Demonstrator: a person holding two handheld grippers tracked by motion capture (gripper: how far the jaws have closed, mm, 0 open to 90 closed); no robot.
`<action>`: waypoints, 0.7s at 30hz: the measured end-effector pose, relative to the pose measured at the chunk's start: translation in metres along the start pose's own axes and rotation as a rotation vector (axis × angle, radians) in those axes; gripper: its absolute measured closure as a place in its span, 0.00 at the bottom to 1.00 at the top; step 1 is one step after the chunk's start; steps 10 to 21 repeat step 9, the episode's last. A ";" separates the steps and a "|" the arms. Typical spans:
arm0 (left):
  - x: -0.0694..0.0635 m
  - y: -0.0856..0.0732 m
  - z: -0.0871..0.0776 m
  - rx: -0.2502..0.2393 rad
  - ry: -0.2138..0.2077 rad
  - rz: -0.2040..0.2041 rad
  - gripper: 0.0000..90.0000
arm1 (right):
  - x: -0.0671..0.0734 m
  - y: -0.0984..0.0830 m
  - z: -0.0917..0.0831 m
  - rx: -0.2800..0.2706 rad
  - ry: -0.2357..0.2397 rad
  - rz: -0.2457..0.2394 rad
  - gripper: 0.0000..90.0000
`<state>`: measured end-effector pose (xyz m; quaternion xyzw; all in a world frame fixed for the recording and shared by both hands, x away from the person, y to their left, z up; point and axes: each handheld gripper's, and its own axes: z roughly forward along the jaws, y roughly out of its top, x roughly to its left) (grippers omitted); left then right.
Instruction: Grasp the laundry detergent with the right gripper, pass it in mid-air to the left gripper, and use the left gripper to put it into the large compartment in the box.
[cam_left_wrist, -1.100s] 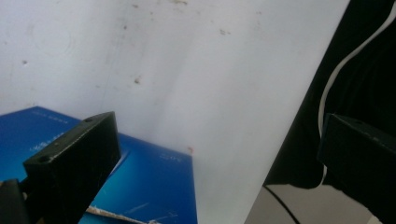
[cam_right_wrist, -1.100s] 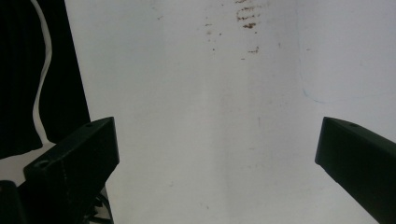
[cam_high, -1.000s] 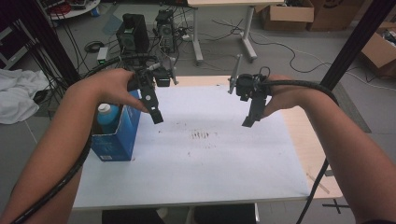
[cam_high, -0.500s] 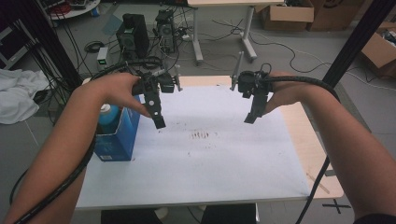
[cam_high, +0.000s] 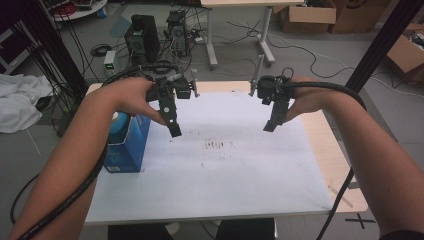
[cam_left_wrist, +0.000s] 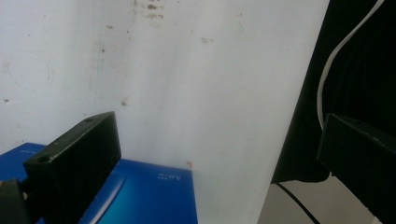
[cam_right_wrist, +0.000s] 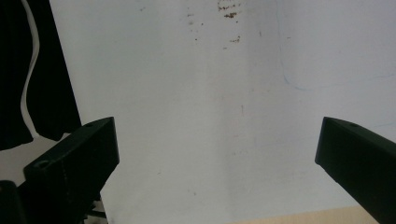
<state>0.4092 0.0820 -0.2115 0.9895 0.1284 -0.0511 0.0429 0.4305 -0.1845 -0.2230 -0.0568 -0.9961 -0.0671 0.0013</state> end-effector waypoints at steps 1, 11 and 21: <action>0.000 0.000 0.000 -0.002 0.003 0.000 0.00 | 0.000 0.000 0.000 0.008 0.001 -0.002 0.00; 0.000 -0.005 0.003 -0.002 -0.004 -0.004 0.00 | 0.002 0.004 0.003 0.004 0.003 -0.001 0.00; 0.000 -0.005 0.003 -0.002 -0.004 -0.004 0.00 | 0.002 0.004 0.003 0.004 0.003 -0.001 0.00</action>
